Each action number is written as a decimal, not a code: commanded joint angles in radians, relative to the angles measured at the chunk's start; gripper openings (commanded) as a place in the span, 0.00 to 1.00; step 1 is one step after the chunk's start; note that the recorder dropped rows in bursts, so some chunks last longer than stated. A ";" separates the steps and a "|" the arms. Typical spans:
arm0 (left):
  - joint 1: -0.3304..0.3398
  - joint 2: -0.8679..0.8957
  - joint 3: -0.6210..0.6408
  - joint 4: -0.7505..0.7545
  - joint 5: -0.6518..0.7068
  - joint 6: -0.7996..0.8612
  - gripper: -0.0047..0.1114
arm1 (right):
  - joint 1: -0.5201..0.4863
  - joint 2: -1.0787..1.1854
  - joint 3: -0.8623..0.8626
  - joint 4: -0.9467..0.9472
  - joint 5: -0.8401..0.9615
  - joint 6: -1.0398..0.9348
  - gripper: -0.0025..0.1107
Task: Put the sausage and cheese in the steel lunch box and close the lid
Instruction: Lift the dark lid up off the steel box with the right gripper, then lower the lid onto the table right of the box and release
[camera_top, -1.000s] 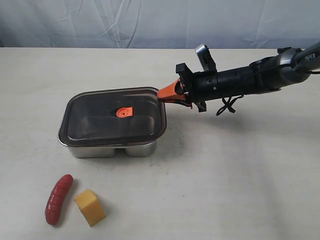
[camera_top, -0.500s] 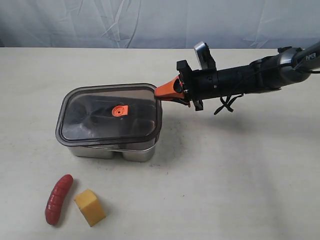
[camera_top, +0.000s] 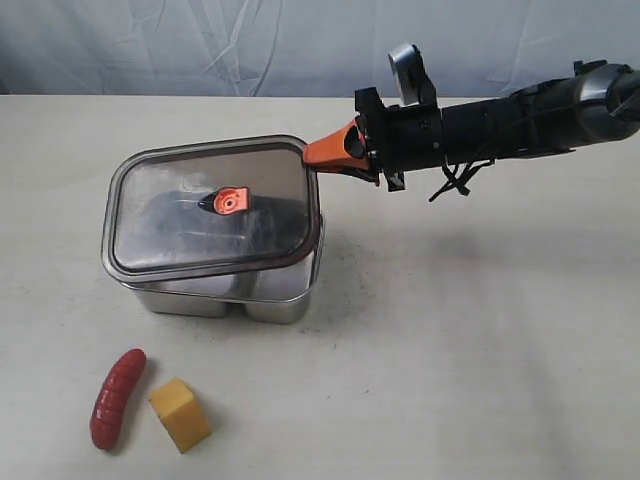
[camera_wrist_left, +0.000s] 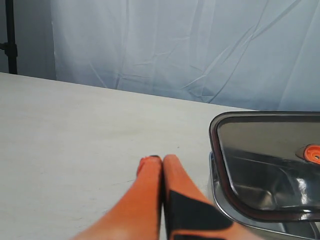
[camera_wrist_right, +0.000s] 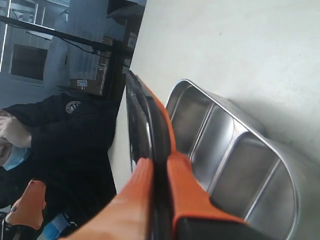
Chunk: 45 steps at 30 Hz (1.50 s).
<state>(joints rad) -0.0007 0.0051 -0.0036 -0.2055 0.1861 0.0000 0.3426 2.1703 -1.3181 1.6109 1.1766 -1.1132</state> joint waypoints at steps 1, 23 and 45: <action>-0.003 -0.005 0.004 0.001 -0.004 0.000 0.04 | -0.005 -0.039 -0.004 0.002 0.029 -0.012 0.01; -0.003 -0.005 0.004 0.001 -0.004 0.000 0.04 | -0.290 -0.523 -0.004 -0.528 -0.425 -0.010 0.01; -0.003 -0.005 0.004 0.001 -0.004 0.000 0.04 | 0.238 -0.600 0.106 -1.781 -0.394 0.491 0.01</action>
<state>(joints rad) -0.0007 0.0051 -0.0036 -0.2055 0.1861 0.0000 0.5150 1.5708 -1.2545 -0.1149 0.7321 -0.7047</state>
